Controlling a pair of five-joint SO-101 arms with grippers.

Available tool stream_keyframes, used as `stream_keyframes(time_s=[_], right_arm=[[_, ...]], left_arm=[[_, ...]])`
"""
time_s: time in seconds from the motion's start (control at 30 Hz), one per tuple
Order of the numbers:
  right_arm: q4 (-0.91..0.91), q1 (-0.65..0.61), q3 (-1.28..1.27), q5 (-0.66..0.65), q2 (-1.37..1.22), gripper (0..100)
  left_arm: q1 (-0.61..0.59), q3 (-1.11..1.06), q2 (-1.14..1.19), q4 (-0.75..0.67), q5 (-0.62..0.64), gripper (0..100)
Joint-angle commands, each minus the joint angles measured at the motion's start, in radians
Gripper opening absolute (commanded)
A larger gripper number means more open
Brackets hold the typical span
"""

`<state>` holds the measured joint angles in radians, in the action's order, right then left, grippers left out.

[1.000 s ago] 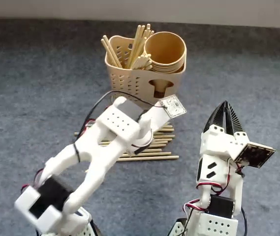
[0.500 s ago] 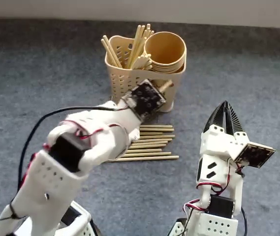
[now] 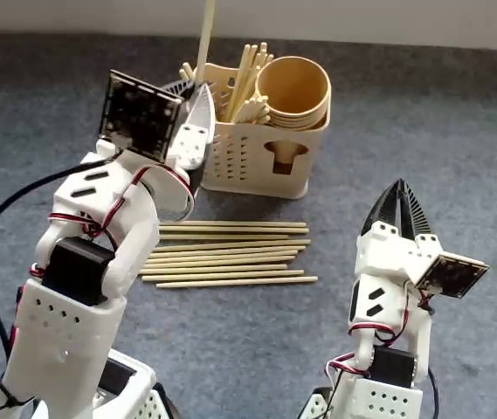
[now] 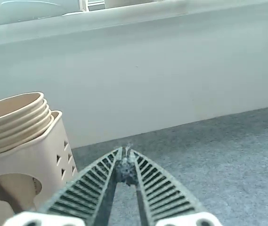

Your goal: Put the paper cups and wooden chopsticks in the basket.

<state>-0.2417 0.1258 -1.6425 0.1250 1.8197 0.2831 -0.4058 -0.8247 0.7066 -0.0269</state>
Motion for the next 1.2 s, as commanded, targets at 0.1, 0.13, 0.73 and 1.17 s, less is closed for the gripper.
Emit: stream_keyframes(time_s=[0.1,0.13,0.73,1.17], right_arm=[[0.002,0.007,0.018,0.0,0.012,1.9],[0.002,0.007,0.018,0.0,0.012,1.9],[0.002,0.005,0.019,0.0,0.012,1.9],[0.002,0.005,0.019,0.0,0.012,1.9]], left_arm=[[-0.012,0.008,-0.027,-0.278,0.084,1],[-0.012,0.007,-0.027,-0.308,0.11,1],[-0.094,0.015,0.351,-0.48,0.196,3],[-0.09,0.081,0.277,-0.21,0.196,8]])
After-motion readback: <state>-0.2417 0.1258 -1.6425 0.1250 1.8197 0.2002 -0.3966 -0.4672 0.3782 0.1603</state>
